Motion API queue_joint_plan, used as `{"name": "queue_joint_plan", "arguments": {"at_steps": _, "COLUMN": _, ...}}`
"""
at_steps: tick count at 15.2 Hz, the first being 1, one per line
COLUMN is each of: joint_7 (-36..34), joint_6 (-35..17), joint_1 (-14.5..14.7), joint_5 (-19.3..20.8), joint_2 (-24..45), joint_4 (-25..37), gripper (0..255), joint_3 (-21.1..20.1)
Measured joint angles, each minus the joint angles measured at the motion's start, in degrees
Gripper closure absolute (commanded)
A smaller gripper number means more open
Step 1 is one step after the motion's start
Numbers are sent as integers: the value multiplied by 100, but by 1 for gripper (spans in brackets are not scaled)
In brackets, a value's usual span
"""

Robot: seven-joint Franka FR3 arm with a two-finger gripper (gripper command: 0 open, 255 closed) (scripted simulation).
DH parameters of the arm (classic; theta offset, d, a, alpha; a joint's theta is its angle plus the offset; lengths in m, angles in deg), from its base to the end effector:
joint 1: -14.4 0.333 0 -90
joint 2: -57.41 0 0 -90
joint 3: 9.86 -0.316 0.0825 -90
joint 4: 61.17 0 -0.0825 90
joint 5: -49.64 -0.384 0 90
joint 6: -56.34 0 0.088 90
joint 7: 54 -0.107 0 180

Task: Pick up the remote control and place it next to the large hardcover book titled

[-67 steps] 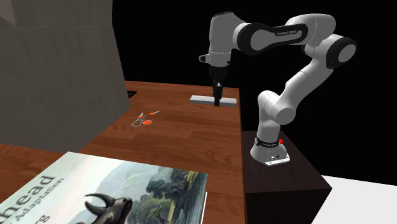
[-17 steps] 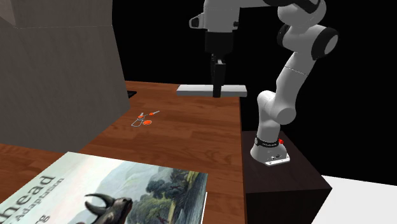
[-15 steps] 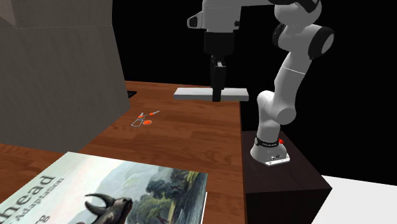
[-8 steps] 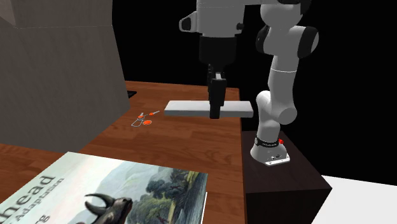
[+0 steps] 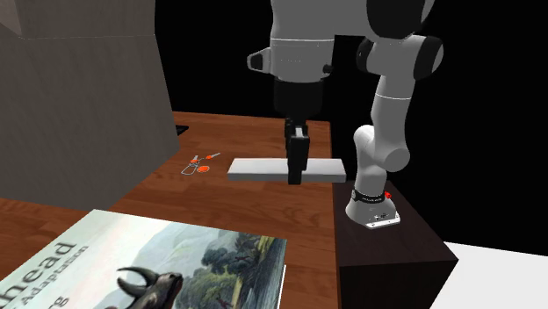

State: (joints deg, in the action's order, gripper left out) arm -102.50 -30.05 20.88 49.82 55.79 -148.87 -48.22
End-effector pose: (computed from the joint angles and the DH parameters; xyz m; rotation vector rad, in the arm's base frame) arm 0.3804 0.3855 0.6499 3.1252 -0.1005 0.0228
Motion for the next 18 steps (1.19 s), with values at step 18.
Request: {"name": "queue_joint_plan", "arguments": {"at_steps": 18, "joint_7": 122, "joint_6": -1178, "joint_1": -30, "joint_5": -189, "joint_2": -308, "joint_4": -1419, "gripper": 255, "joint_3": 61}}
